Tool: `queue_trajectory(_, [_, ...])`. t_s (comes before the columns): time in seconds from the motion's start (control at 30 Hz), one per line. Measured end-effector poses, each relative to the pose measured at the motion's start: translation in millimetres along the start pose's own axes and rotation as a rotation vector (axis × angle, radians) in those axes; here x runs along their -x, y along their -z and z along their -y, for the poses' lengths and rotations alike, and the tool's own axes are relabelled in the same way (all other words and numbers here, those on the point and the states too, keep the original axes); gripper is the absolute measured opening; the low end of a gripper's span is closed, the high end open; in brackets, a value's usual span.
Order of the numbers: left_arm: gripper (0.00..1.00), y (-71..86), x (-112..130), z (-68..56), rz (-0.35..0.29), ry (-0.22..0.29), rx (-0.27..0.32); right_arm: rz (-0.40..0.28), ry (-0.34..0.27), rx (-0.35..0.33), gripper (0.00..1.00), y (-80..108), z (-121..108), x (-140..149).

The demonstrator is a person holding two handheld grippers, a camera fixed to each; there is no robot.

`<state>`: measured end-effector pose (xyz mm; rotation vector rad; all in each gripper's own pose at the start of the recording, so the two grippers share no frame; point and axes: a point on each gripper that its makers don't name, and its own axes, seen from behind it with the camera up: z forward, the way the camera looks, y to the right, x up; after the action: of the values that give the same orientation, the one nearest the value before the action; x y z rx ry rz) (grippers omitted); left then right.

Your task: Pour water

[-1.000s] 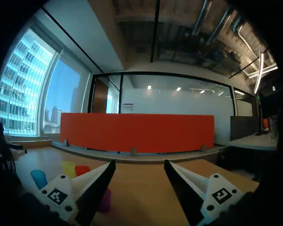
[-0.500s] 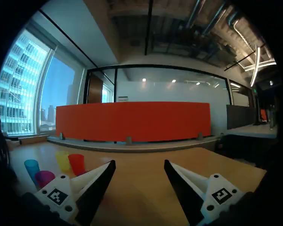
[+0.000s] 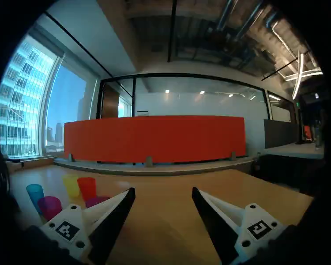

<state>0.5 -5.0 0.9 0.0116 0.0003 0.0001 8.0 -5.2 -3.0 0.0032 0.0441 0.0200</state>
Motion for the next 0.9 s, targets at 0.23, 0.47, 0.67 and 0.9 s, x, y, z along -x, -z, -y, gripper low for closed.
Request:
queue_trajectory(0.23, [0.84,-0.2,0.1,-0.2,0.0,0.0,0.0,0.015,0.008,0.001,0.99,-1.1,-0.5,3.8])
queue_trajectory(0.47, [0.84,-0.3,-0.3,-0.2,0.0,0.0,0.0,0.026,0.016,0.008,0.99,0.5,-3.5,7.4])
queue_trajectory(0.67, [0.84,-0.6,-0.4,-0.3,0.0,0.0,0.0,0.037,0.014,0.009,0.99,0.7,-4.8,9.6])
queue_trajectory(0.9, [0.84,-0.7,-0.3,0.1,0.0,0.0,0.0,0.041,0.017,0.005,0.99,-0.3,-2.9,10.2])
